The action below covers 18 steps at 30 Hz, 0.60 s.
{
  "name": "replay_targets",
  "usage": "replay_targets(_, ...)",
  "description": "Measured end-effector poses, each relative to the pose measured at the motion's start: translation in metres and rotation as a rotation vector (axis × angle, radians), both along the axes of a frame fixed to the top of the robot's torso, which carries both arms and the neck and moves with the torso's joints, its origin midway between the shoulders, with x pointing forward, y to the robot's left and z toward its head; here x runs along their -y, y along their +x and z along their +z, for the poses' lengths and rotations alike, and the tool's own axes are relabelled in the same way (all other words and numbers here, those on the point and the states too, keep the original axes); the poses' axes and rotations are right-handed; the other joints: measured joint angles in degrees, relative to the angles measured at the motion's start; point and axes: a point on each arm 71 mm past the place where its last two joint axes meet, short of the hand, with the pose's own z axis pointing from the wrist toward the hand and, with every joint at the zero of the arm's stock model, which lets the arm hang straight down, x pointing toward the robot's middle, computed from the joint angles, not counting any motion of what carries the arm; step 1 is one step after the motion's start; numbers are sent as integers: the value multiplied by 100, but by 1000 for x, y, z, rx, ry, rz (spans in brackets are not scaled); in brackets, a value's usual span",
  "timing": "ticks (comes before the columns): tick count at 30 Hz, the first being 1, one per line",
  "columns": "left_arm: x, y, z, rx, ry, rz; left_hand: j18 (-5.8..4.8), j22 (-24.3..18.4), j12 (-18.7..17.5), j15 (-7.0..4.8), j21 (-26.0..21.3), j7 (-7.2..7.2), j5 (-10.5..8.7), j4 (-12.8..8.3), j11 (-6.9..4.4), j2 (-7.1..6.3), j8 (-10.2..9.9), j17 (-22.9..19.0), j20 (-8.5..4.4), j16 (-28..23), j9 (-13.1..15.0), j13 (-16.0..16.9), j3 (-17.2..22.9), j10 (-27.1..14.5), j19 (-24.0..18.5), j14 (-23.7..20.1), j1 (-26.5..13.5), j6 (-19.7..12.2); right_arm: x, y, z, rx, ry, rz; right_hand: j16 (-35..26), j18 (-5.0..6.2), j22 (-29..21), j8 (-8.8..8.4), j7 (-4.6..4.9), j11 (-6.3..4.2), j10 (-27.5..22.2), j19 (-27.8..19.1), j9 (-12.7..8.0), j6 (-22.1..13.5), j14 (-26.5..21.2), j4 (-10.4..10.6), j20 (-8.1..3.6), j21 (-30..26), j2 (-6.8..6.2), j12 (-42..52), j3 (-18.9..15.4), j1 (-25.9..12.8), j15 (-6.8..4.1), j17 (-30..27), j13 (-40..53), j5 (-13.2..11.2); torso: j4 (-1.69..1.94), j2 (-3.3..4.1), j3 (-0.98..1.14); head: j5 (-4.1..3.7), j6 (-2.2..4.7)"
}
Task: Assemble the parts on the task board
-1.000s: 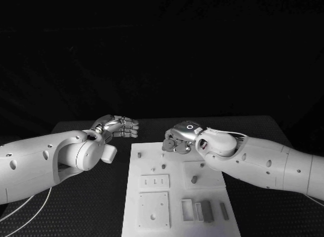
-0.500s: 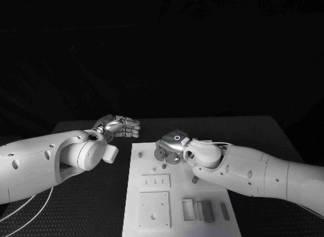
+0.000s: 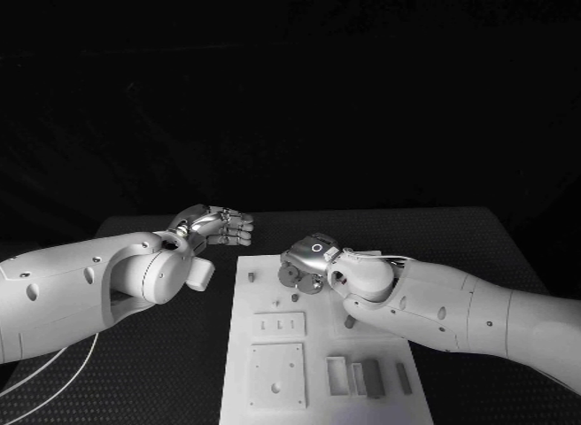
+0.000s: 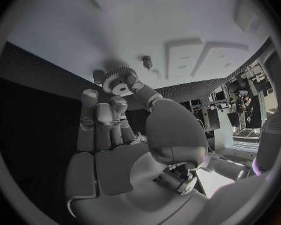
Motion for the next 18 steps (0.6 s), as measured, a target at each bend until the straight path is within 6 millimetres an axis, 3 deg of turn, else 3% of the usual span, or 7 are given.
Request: replay_targets(18,-1,0,0,0,0,2,0,5,0,0,0,1,0,0,0,0,0,7,0,-22,0,0,0,0,0,0,0,1,1,2,-1,3,-9,0,0,11,0,0,-18,11,11,7,1,18,25,0,-31,0,-41,-22,-1,-40,-5,-26,-6,-7,-4,-2,0,-10,-20)
